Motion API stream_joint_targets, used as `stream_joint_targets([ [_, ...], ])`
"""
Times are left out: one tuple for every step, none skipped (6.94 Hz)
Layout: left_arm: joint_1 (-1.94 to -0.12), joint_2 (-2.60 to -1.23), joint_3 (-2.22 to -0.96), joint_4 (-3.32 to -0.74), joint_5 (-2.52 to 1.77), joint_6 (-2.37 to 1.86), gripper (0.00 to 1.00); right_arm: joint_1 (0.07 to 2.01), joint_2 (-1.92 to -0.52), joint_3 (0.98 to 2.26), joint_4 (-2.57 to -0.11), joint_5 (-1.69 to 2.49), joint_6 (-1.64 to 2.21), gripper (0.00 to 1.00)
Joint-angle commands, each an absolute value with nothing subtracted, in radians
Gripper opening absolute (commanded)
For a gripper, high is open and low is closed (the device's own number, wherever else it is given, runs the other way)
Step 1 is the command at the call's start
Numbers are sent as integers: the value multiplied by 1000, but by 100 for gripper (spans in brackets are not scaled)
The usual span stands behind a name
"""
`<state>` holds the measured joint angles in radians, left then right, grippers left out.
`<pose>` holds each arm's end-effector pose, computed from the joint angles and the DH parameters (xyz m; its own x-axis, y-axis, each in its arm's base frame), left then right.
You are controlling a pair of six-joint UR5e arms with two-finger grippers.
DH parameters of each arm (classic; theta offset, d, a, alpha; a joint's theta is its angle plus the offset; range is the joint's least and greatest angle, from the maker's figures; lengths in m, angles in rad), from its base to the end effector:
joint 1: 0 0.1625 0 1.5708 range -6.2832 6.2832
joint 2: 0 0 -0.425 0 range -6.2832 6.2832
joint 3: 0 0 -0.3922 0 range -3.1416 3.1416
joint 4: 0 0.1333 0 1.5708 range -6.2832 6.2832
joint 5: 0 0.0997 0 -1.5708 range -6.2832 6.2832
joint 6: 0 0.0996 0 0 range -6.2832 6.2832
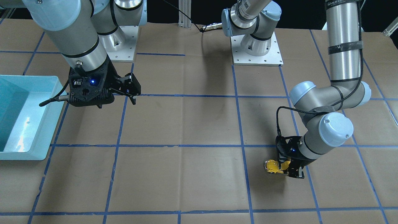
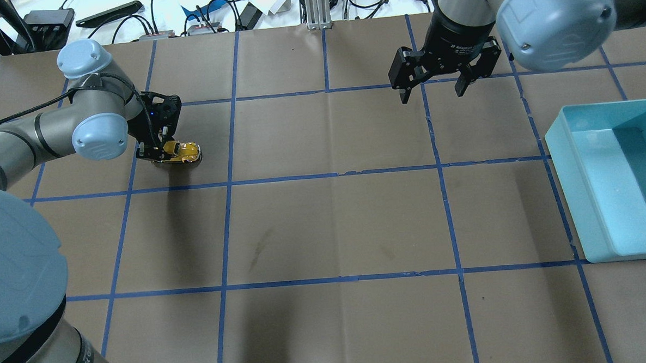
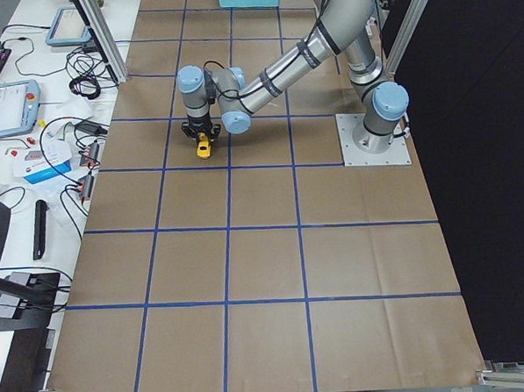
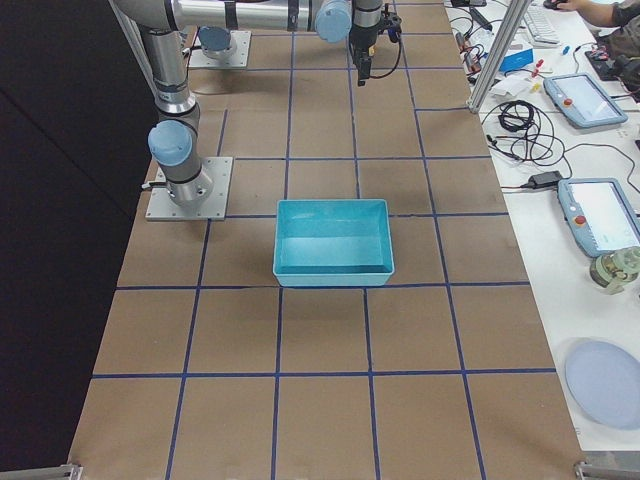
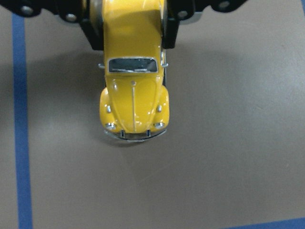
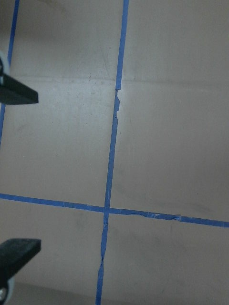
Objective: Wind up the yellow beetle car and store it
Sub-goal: 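Pull the car back toward the robot with the left gripper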
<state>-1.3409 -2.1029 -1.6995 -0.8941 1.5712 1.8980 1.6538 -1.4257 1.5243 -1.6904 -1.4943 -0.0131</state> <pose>0.0130 -0.6404 0.1900 0.0972 0.9952 -0.0149 0.9953 -0.0971 0.0055 0.1863 -0.5399 0.4472 -0.9923 -0.0973 -0.0761 -0.0959 0.9951 -0.0220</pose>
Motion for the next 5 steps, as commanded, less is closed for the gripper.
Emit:
stream_joint_targets([
  [-1325, -2108, -1700, -894, 1572, 1901, 0, 1654, -1422, 1525, -1697, -1494, -12, 100],
  [-1325, -2108, -1700, -894, 1572, 1905, 0, 1654, -1422, 1525, -1697, -1493, -11, 100],
  [-1325, -2108, -1700, -894, 1572, 1905, 0, 1655, -1422, 1525, -1697, -1490, -11, 100],
  [-1324, -2106, -1700, -894, 1575, 1905, 1, 1654, -1422, 1526, -1697, -1489, -11, 100],
  [-1324, -2106, -1700, -894, 1588, 1904, 3, 1654, -1422, 1526, -1697, -1486, -11, 100],
])
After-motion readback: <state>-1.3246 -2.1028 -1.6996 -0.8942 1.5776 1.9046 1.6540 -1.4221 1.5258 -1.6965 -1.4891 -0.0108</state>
